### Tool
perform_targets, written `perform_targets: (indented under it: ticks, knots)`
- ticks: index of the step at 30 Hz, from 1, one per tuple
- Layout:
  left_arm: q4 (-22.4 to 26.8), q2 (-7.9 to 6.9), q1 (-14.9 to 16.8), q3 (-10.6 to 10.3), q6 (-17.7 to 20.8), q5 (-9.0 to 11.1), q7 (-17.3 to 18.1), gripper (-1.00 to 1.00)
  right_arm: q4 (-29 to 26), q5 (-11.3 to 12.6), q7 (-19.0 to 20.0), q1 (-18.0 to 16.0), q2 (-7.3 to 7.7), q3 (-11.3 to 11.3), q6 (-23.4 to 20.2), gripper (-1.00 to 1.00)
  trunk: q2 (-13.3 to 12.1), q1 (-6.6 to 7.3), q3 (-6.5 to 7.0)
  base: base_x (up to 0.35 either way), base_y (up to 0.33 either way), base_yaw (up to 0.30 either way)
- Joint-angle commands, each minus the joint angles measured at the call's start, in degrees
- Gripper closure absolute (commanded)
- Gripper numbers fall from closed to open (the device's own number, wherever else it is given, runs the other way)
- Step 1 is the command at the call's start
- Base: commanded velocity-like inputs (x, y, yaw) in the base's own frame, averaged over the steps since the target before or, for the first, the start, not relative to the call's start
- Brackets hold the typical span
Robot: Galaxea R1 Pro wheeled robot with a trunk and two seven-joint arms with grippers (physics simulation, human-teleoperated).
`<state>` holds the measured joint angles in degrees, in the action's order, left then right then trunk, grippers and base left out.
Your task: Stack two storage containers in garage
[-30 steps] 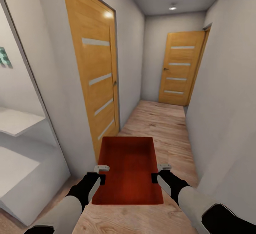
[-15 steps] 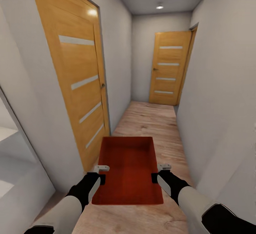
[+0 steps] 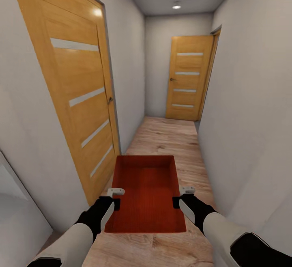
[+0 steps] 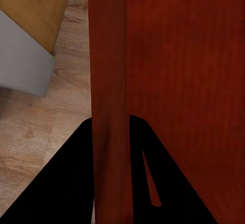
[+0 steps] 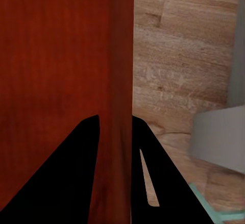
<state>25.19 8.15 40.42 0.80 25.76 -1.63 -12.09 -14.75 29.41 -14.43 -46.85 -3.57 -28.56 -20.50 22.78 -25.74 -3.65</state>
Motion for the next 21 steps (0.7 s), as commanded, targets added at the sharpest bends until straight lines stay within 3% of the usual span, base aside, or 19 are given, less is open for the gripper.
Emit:
perform_targets:
  ticks: [1, 5, 13, 21]
  knots:
    - [-2.0, -0.59, 0.0, -0.6, 2.9, -0.7, -0.4, 1.0, -0.8, 1.2, -0.2, -0.1, 0.05, -2.1, -0.1, 1.0, 0.1, -0.04, -0.13, 0.012, 0.0, 0.0]
    - [-2.0, -0.59, 0.0, -0.6, 3.0, -0.7, -0.4, 1.0, -0.8, 1.2, -0.2, -0.1, 0.05, -2.1, -0.1, 1.0, 0.1, -0.04, -0.13, 0.056, 0.005, 0.0]
    - [-2.2, -0.59, 0.0, -0.6, 3.2, -0.7, -0.1, 1.0, -0.8, 1.2, -0.2, -0.1, 0.05, -2.1, -0.1, 1.0, 0.1, -0.04, -0.13, 0.289, 0.108, -0.012]
    - [-2.2, -0.59, 0.0, -0.6, 3.3, -0.7, 0.0, 1.0, -0.8, 1.2, -0.2, -0.1, 0.05, -2.1, -0.1, 1.0, 0.1, -0.04, -0.13, 0.308, 0.126, -0.22]
